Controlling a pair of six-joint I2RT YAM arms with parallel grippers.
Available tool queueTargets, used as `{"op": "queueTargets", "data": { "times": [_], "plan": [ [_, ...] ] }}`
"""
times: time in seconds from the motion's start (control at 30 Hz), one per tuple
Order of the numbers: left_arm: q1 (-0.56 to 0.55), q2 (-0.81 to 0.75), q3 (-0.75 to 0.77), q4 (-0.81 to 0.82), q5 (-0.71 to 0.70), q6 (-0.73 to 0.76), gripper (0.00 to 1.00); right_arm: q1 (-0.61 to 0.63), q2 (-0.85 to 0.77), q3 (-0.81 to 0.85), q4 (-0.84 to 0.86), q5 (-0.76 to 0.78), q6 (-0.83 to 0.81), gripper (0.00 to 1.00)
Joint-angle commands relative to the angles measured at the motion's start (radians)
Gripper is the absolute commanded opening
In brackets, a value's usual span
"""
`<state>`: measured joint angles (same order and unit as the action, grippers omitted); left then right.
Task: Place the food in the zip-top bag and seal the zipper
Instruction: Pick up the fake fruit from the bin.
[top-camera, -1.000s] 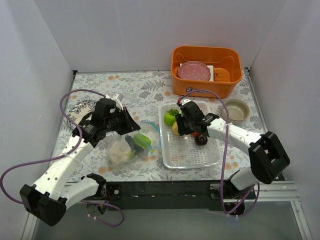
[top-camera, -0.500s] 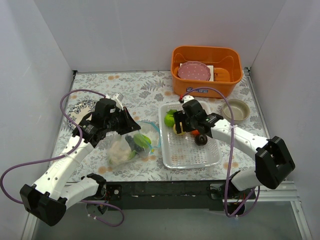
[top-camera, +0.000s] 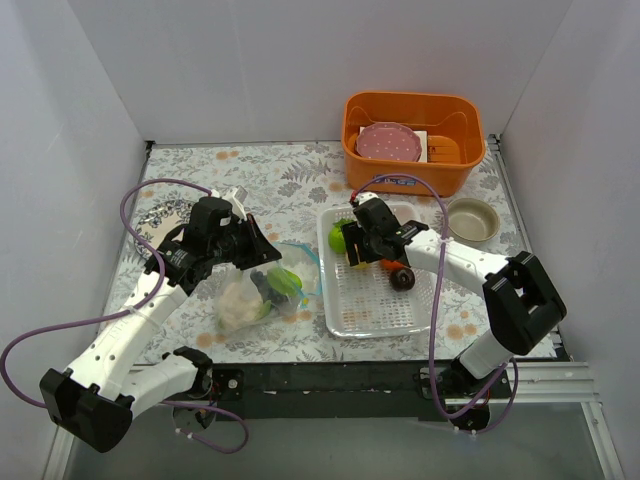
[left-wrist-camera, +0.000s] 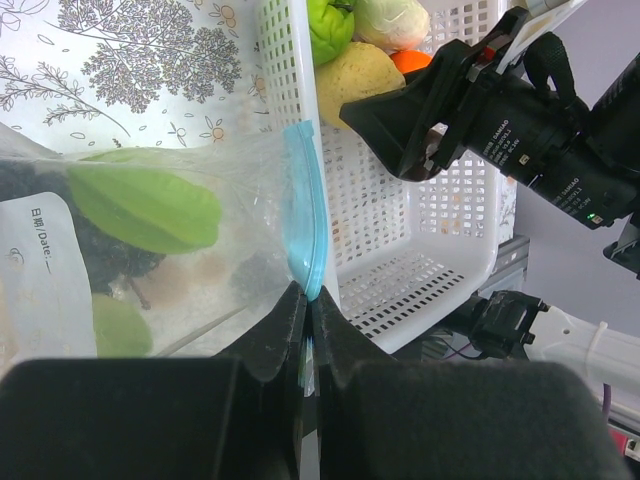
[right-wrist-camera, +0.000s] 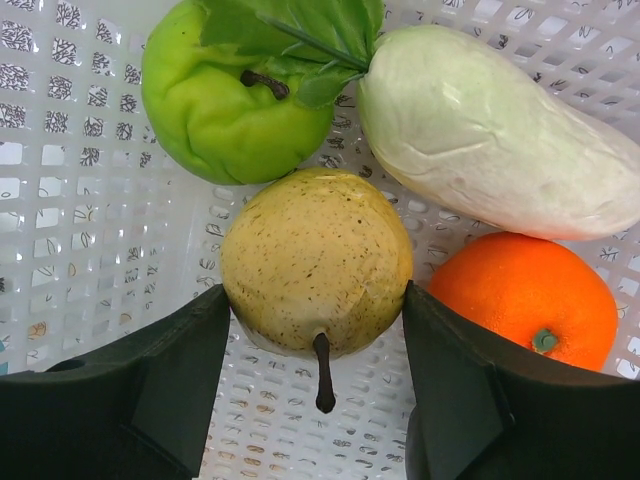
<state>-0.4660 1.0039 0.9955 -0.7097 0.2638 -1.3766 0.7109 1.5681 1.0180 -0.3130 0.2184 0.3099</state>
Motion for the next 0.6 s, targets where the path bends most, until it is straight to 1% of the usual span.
{"op": "queueTargets", "data": {
  "times": [0.0, 0.03, 0.17, 0.3, 0.47, 0.57],
  "plan": [
    [0.003, -0.025, 0.000, 0.018, 0.005, 0.007, 0.00, -0.001, -0.008, 0.021, 0.006, 0.016, -0.006, 0.64],
    [0.003, -0.024, 0.002, 0.019, 0.005, 0.007, 0.00, -0.001, -0.011, 0.019, 0.005, 0.012, -0.008, 0.62],
    [0.003, -0.016, 0.008, 0.019, 0.009, 0.008, 0.00, -0.001, -0.029, 0.010, -0.001, -0.008, -0.006, 0.59],
    [0.003, -0.017, 0.009, 0.018, 0.005, 0.013, 0.00, -0.001, -0.059, -0.013, -0.020, -0.031, 0.006, 0.58],
    [0.003, -0.018, 0.006, 0.018, 0.003, 0.011, 0.00, 0.002, -0.098, -0.048, -0.044, -0.120, 0.002, 0.58],
    [0.003, -0.018, 0.006, 0.018, 0.002, 0.010, 0.00, 0.025, -0.121, -0.067, -0.066, -0.149, 0.005, 0.59]
  ]
}}
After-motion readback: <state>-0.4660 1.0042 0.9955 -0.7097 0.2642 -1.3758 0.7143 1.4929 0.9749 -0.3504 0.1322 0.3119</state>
